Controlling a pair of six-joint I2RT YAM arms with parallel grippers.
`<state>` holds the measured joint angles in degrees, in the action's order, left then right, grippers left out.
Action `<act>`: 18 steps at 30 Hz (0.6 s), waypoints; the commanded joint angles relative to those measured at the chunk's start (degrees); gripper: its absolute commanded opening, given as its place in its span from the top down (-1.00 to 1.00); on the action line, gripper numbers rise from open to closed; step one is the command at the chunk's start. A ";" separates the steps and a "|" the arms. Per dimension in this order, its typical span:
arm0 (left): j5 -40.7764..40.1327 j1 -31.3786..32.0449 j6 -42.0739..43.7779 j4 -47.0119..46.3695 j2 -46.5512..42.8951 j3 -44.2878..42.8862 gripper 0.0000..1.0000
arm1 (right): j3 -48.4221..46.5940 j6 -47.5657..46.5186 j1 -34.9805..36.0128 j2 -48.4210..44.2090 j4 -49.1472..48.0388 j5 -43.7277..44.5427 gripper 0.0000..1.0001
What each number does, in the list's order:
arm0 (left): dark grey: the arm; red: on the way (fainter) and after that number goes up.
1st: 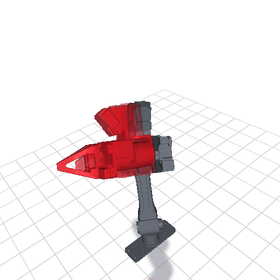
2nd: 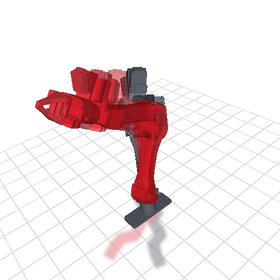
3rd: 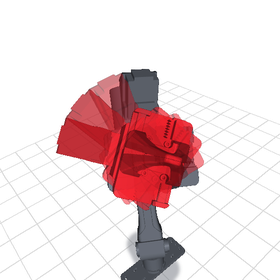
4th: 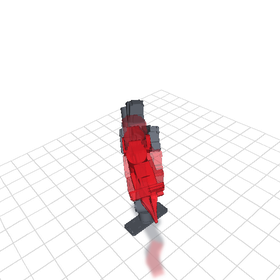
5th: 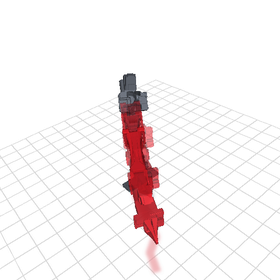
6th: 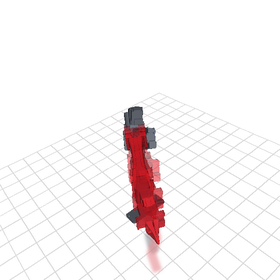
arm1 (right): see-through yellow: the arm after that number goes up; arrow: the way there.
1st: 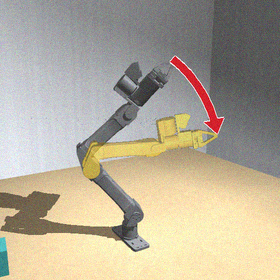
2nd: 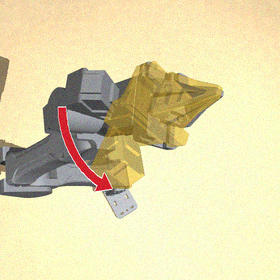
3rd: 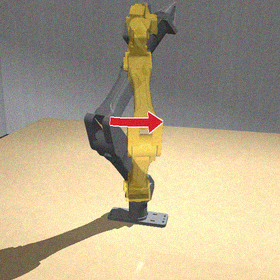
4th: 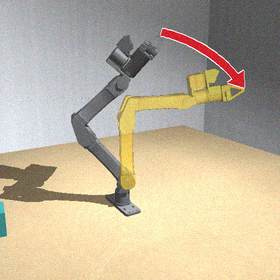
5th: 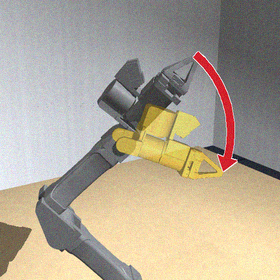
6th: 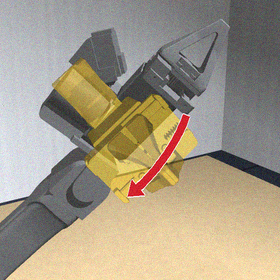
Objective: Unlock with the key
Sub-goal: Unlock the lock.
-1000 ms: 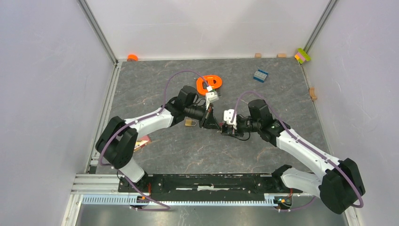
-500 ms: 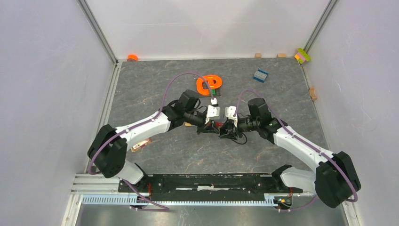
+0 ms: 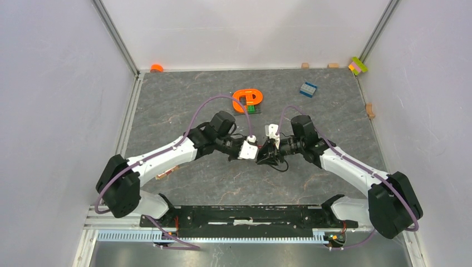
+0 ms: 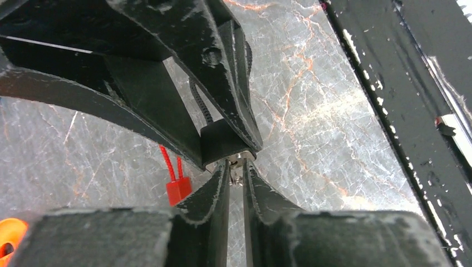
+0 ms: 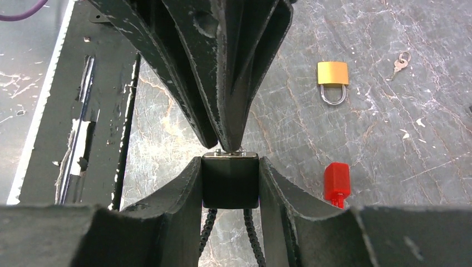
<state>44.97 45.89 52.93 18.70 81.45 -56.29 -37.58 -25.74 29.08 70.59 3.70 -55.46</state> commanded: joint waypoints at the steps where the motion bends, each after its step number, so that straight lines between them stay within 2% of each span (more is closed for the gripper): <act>1: 1.40 1.25 -2.17 -1.55 -3.80 1.68 0.41 | 0.35 -0.93 -1.13 -1.12 -5.13 3.94 1.00; 4: 1.38 -1.11 -8.71 -4.42 -5.65 2.46 -0.03 | 0.84 -2.30 -1.13 -2.41 -4.50 5.67 1.00; 6: 3.15 -3.65 -14.08 -7.09 -7.17 3.08 -0.22 | 1.43 -3.39 -1.13 -3.36 -4.49 6.96 1.00; 10: 3.10 -7.27 -30.75 -14.14 -8.21 3.79 -0.62 | 1.99 -5.31 -0.80 -5.11 -4.58 9.19 1.00; 13: 0.85 -7.57 -42.16 -14.89 -5.50 1.88 -0.74 | 1.77 -6.31 -0.35 -6.22 -4.70 10.62 1.00; 18: 3.05 -7.74 -57.54 -12.28 2.98 -3.64 -0.70 | 1.09 -7.57 0.27 -7.34 -4.41 12.83 1.00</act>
<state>46.30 38.26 13.87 7.51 78.98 -55.33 -35.64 -31.29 28.75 65.12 1.89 -45.01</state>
